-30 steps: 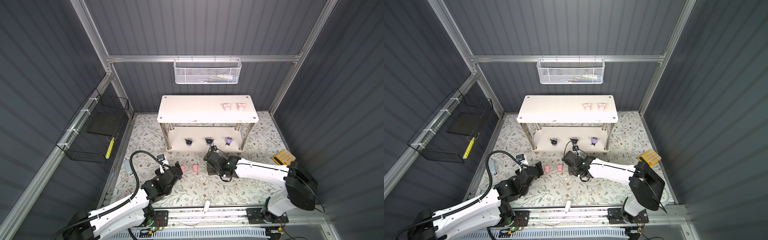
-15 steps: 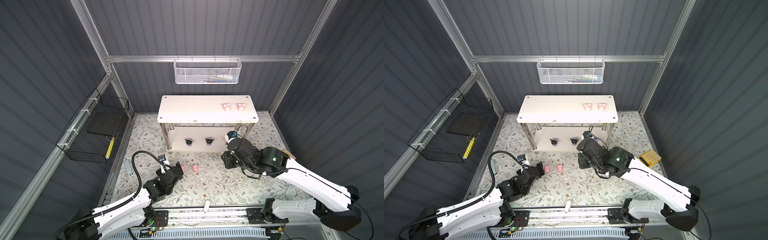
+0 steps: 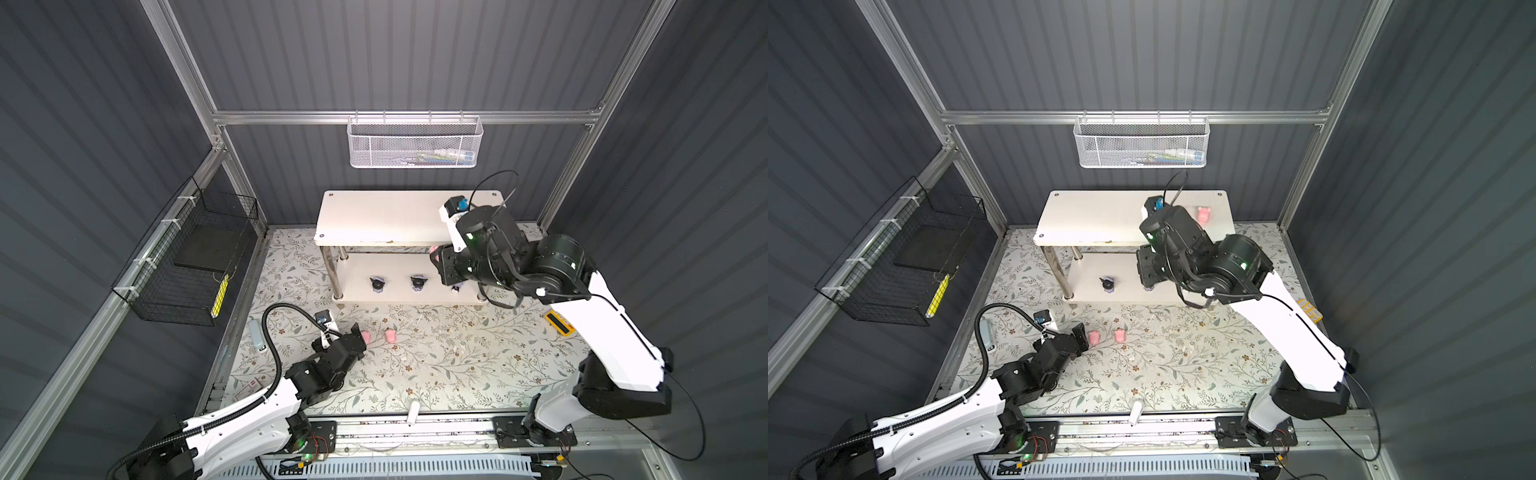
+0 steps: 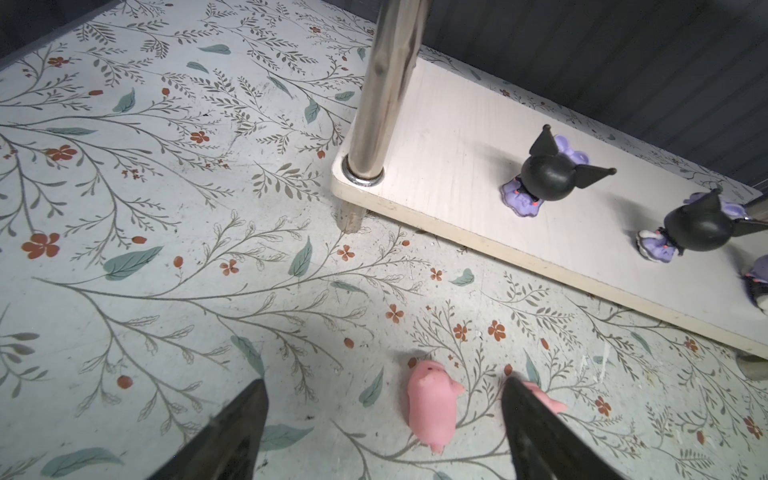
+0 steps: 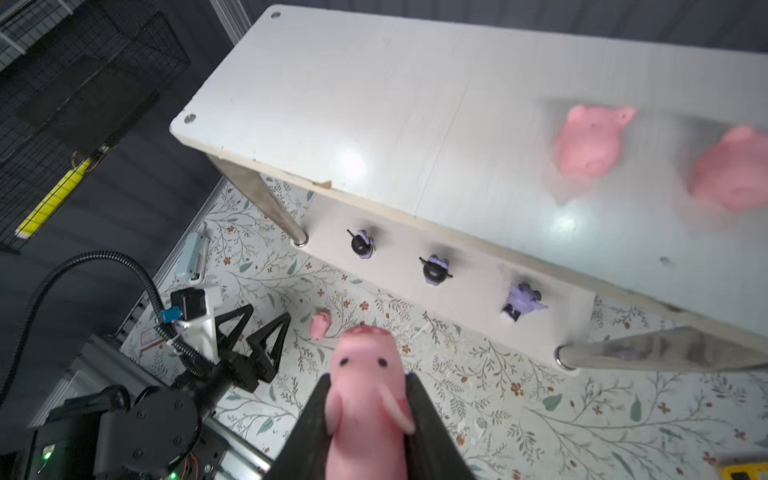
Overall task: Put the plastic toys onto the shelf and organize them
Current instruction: 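Lift the pink pig with the right gripper up toward the top shelf, then lower the pink pig onto the top shelf beside the others and open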
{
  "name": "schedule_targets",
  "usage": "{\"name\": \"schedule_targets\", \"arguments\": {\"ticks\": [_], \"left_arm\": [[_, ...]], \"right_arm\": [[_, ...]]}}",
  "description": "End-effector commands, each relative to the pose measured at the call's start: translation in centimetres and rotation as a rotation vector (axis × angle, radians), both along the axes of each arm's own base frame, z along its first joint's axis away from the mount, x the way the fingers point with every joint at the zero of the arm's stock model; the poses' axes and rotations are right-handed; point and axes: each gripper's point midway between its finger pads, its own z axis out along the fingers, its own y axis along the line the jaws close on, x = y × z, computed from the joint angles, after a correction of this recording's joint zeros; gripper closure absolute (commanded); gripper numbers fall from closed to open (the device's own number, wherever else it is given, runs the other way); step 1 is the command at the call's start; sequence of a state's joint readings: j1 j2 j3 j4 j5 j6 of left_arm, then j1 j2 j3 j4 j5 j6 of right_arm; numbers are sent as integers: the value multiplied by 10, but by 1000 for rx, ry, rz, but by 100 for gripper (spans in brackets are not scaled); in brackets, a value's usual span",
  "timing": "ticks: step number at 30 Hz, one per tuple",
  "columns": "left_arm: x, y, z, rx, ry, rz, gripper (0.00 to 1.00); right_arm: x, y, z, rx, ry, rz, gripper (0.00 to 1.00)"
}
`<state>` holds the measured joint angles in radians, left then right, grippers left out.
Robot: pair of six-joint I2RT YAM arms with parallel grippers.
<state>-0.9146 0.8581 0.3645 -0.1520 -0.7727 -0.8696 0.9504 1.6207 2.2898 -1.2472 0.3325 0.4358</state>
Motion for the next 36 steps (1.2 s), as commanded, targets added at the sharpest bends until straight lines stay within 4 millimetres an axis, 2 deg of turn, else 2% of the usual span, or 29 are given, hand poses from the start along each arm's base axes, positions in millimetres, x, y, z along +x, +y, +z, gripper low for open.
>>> {"name": "schedule_targets", "arguments": {"ticks": [1,4,7,13,36], "left_arm": [[0,5,0,-8,-8,18,12],[0,5,1,-12,-11,13,12],[0,5,-1,-12,-7,14,12],[0,4,-3,-17,-4,15,12],[-3,10,-9,1,3,29,12]], "right_arm": [[28,-6,1,-69,-36,-19,72],[56,-5,1,-45,-42,-54,72],[83,-6,-11,-65,-38,-97,72],[114,4,-36,-66,-1,-121,72],[158,15,-59,-25,31,-139,72]]}}
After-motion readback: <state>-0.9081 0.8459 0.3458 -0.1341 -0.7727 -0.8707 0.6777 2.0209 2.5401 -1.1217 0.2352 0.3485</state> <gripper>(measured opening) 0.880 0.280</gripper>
